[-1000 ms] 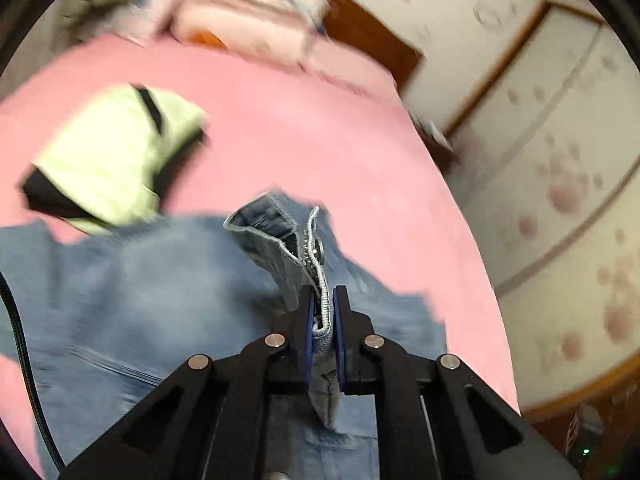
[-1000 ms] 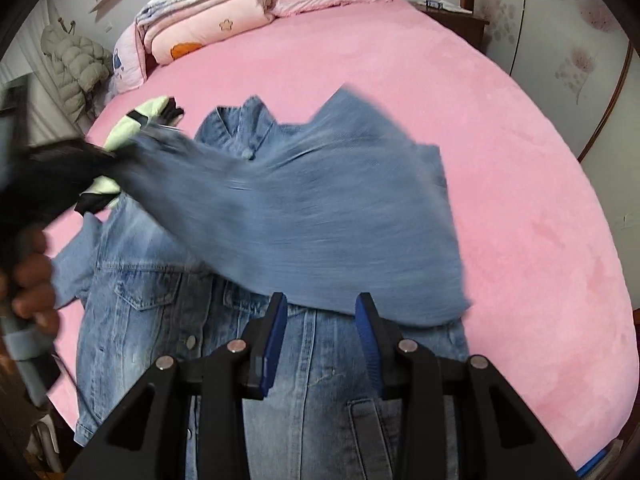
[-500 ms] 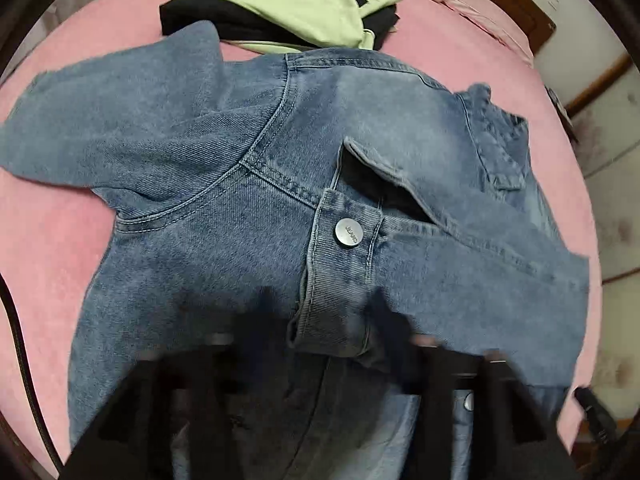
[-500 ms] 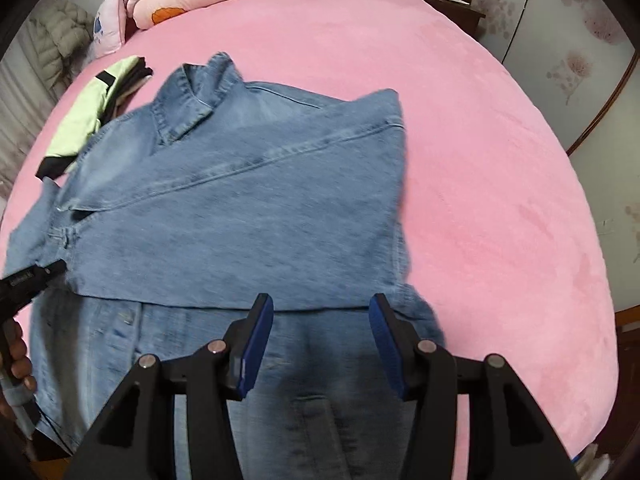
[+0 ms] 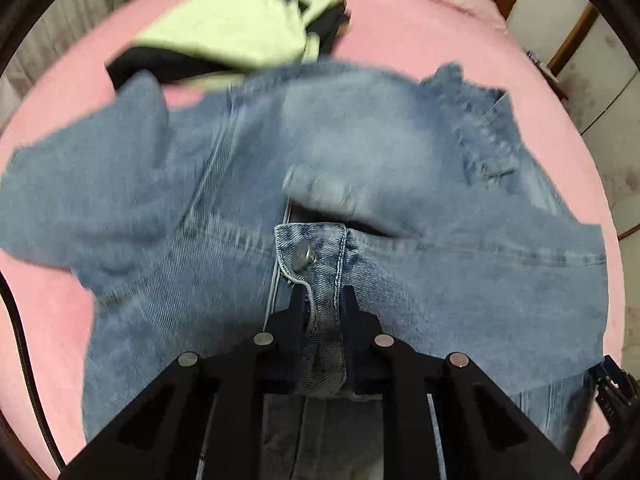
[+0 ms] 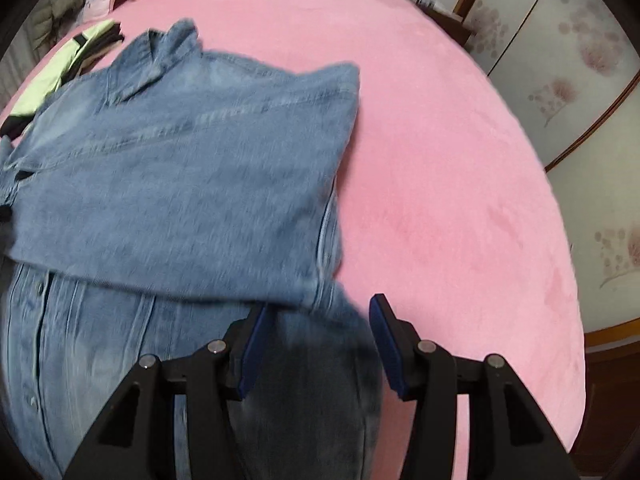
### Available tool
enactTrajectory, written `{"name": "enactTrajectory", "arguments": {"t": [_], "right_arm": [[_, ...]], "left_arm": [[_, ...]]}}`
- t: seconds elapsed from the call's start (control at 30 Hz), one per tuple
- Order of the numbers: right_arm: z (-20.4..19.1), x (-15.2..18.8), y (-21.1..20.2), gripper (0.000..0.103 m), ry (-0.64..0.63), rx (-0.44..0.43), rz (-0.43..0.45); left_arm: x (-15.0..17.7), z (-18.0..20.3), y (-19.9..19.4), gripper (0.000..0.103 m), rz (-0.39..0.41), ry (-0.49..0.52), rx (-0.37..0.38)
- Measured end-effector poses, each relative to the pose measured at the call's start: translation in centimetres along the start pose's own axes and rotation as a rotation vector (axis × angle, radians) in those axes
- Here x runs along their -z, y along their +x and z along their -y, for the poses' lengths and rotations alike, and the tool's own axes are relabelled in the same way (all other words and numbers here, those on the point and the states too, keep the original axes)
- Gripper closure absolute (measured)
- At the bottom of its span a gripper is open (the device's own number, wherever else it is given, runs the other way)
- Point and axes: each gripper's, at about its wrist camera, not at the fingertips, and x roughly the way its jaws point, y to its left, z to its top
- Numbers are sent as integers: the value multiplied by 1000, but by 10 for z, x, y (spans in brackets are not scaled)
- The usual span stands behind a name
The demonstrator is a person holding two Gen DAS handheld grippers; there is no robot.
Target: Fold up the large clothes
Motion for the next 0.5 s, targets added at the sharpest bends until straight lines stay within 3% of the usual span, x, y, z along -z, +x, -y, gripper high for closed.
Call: {"name": "enactTrajectory", "arguments": {"t": [0.03, 0.07, 0.1, 0.23, 0.3, 0.37, 0.47, 0.5], "right_arm": [[4, -1, 2, 60, 32, -7, 9], [9, -1, 6, 74, 81, -27, -7], [13, 0, 10, 81, 111, -24, -22], [20, 13, 25, 80, 175, -26, -87], [16, 11, 17, 74, 126, 7, -101], [13, 6, 4, 72, 85, 25, -108], [12, -3, -26, 72, 81, -33, -52], [8, -9, -39, 69, 76, -57, -15]], "left_arm": [[-1, 4, -5, 89, 27, 26, -12], [-1, 12, -4, 89, 47, 62, -40], [-2, 16, 0, 89, 44, 71, -52], [-3, 19, 29, 86, -14, 82, -94], [-8, 20, 23, 73, -28, 83, -101], [-15, 16, 10, 54, -34, 61, -101], [-23, 8, -27, 36, 41, 7, -76], [-24, 7, -38, 34, 78, -5, -64]]}}
